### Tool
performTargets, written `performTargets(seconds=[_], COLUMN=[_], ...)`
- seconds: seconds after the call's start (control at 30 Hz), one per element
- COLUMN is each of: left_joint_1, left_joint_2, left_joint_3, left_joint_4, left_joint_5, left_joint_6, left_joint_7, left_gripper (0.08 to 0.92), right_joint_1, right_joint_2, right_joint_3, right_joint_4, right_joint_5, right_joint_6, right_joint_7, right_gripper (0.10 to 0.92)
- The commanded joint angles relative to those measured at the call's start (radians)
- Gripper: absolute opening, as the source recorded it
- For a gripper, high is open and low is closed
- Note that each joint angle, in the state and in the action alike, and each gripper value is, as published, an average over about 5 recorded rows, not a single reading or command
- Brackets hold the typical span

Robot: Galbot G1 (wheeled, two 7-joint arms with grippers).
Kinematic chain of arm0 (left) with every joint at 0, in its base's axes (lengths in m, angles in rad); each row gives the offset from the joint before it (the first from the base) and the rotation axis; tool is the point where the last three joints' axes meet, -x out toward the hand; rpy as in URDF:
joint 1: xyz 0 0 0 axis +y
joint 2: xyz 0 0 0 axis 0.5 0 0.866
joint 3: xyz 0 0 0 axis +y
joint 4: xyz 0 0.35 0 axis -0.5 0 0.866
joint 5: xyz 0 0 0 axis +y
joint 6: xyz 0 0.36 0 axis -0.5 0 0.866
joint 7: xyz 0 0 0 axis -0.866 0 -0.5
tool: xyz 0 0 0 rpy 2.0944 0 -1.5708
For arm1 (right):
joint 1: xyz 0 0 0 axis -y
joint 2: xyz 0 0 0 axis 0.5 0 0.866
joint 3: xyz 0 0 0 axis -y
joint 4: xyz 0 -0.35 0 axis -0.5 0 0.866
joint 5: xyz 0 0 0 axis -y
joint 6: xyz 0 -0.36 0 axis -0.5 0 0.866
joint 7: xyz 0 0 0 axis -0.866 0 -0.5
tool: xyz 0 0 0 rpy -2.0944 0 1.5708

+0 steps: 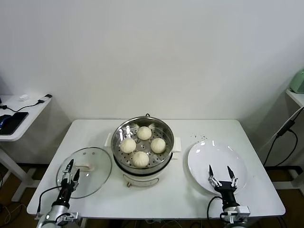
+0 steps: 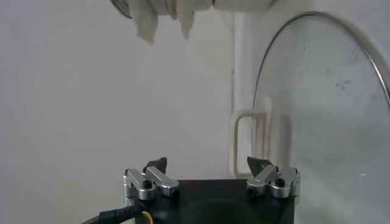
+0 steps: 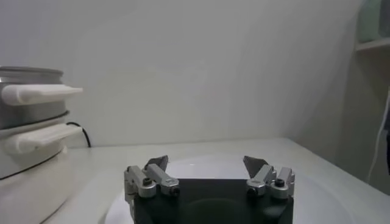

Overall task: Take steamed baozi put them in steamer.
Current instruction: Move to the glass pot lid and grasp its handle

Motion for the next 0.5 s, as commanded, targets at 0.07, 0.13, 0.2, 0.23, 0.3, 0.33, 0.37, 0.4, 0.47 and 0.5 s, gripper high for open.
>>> performTargets(seconds=[0.07, 0.13, 0.2, 0.23, 0.3, 0.33, 0.37, 0.4, 0.47, 0.5], left_joint_1=[-0.092, -0.103, -0.108, -0.109, -0.109, -0.109, -0.108, -0.108, -0.106, -0.104], left_joint_2=[-0.001, -0.002, -0.003, -0.003, -0.003, -0.004, -0.005, -0.006, -0.008, -0.01], left_joint_3=[0.021, 0.026, 0.032, 0.036, 0.041, 0.043, 0.044, 0.045, 0.045, 0.044], left_joint_4=[0.062, 0.07, 0.075, 0.077, 0.08, 0.082, 0.084, 0.086, 0.089, 0.091], left_joint_5=[0.028, 0.021, 0.011, 0.006, 0.001, 0.0, -0.001, -0.001, -0.002, -0.002], left_joint_6=[0.026, 0.031, 0.035, 0.038, 0.041, 0.043, 0.045, 0.047, 0.049, 0.05], left_joint_7=[0.019, 0.023, 0.026, 0.027, 0.029, 0.028, 0.027, 0.026, 0.024, 0.023], left_gripper=[0.823, 0.823, 0.823, 0.823, 0.823, 0.823, 0.82, 0.814, 0.8, 0.782], right_joint_1=[-0.003, -0.004, -0.004, -0.004, -0.004, -0.004, -0.004, -0.004, -0.004, -0.003], right_joint_2=[0.007, 0.01, 0.012, 0.013, 0.015, 0.015, 0.016, 0.016, 0.016, 0.016], right_joint_3=[0.004, 0.005, 0.006, 0.006, 0.007, 0.007, 0.007, 0.007, 0.007, 0.007], right_joint_4=[-0.005, -0.005, -0.008, -0.009, -0.011, -0.012, -0.012, -0.012, -0.012, -0.012], right_joint_5=[-0.012, -0.014, -0.018, -0.019, -0.023, -0.024, -0.025, -0.027, -0.031, -0.032], right_joint_6=[0.003, 0.004, 0.006, 0.007, 0.007, 0.008, 0.008, 0.008, 0.009, 0.01], right_joint_7=[-0.001, -0.001, -0.001, -0.002, -0.002, -0.002, -0.002, -0.002, -0.002, -0.002], right_gripper=[0.823, 0.823, 0.823, 0.823, 0.823, 0.823, 0.823, 0.823, 0.823, 0.823])
